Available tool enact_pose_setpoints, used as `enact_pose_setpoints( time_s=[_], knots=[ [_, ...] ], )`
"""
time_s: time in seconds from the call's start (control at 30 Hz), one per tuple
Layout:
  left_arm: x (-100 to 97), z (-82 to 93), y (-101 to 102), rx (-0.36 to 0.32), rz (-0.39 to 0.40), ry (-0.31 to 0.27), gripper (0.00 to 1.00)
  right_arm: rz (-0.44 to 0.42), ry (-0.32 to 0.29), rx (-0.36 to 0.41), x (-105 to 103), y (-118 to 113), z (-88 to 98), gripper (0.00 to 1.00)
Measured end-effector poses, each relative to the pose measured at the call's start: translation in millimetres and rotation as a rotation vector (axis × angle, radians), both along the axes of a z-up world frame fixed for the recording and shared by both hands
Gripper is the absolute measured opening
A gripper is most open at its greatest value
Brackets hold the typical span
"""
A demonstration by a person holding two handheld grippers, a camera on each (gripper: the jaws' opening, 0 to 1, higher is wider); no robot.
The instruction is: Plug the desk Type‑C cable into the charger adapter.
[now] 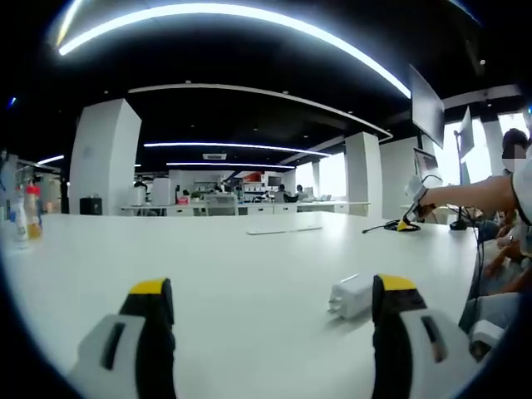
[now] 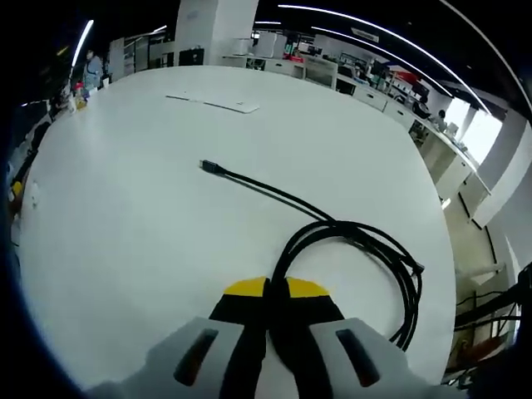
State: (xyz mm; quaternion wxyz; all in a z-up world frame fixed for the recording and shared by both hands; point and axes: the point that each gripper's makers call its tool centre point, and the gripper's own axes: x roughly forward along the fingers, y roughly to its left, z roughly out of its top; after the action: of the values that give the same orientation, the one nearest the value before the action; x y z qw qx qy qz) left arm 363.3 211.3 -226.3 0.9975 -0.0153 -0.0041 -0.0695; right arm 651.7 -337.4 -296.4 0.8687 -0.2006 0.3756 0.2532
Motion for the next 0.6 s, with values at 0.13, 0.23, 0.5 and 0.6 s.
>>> enact_pose_setpoints(
  time_s=[0.13, 0.23, 0.5, 0.6],
  knots=[
    [0.1, -0.2, 1, 0.000, 0.000, 0.000, 0.99, 0.004, 0.006, -0.003, -1, 2, 0.1, 0.05],
    [0.1, -0.6, 1, -0.002, 0.000, 0.001, 0.99, 0.006, 0.011, -0.007, -13, 10, -1.0, 0.05],
    [-0.8, -0.7, 2, -0.002, -0.001, 0.000, 1.00, 0.006, 0.032, -0.002, -21, 14, -0.6, 0.05],
    [-1.2, -1.0, 2, -0.004, -0.002, 0.001, 1.00, 0.007, 0.042, -0.002, -27, 16, -0.4, 0.05]
  ],
)
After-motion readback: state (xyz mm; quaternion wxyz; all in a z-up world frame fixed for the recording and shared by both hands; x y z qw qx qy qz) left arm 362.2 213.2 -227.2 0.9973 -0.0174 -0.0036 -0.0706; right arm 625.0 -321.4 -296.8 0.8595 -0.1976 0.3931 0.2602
